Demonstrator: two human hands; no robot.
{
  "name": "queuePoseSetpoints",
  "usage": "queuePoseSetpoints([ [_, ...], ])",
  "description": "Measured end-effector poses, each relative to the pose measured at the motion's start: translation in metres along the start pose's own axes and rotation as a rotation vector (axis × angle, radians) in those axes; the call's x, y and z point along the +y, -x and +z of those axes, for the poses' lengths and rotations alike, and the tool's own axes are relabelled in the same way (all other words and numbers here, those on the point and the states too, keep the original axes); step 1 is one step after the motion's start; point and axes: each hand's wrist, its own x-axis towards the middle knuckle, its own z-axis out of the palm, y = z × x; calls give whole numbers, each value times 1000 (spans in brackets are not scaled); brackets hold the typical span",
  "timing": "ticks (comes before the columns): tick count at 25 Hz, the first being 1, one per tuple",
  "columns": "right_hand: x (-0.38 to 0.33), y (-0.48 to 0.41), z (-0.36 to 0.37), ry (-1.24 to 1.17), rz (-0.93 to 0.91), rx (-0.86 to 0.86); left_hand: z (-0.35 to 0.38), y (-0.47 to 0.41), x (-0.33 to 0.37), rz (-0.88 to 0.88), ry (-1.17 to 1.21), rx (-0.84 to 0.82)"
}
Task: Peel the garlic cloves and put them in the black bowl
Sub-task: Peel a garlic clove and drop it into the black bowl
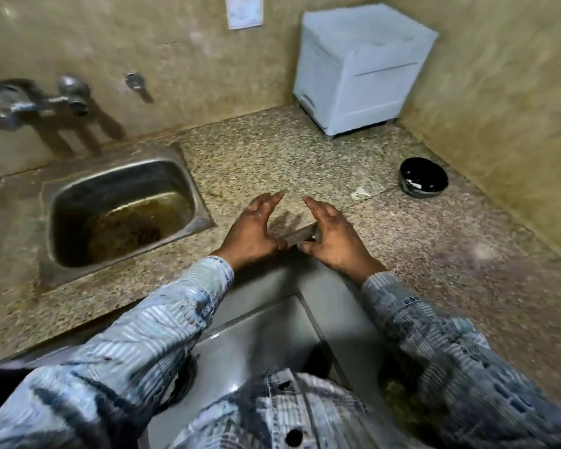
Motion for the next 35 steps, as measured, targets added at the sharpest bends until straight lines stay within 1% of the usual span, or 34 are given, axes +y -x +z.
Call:
queuePoseSetpoints([
  [5, 108, -15, -48, 28, 174, 65, 77, -97, 55, 88, 30, -86],
  [7, 151, -22, -63, 37, 235, 66, 103, -130, 74, 107, 35, -122],
  [10, 202, -31, -78, 25, 350, 72, 131, -164, 93, 96, 41, -186],
  [13, 249, -45, -83, 15, 471, 144, 155, -196, 103, 87, 33, -220],
  [15, 279, -64, -78, 35, 556, 115, 168, -217, 104, 77, -12, -230],
  [18, 306, -93, -66, -47, 682, 73, 181, -246, 97, -37, 4, -243],
  [21, 322, -118, -48, 1, 677, -4, 194, -276, 77, -102, -20, -228],
  [24, 324, -127, -34, 59, 703, 21, 201, -303, 63, -180, -52, -241],
  [26, 323, -128, -30, 71, 700, 35, 205, -316, 56, -158, -80, -228],
  [28, 319, -133, -41, -24, 749, 116, 211, -332, 49, -115, -124, -232],
  [30, 315, -144, -62, -134, 787, 312, 217, -346, 47, -83, -139, -231],
  [32, 313, -158, -90, -173, 799, 507, 221, -356, 52, -83, -170, -245],
  [33, 316, -163, -101, -166, 802, 560, 222, -359, 54, -98, -175, -260],
  [35, 321, -168, -116, -140, 812, 586, 225, -361, 52, -136, -163, -289],
])
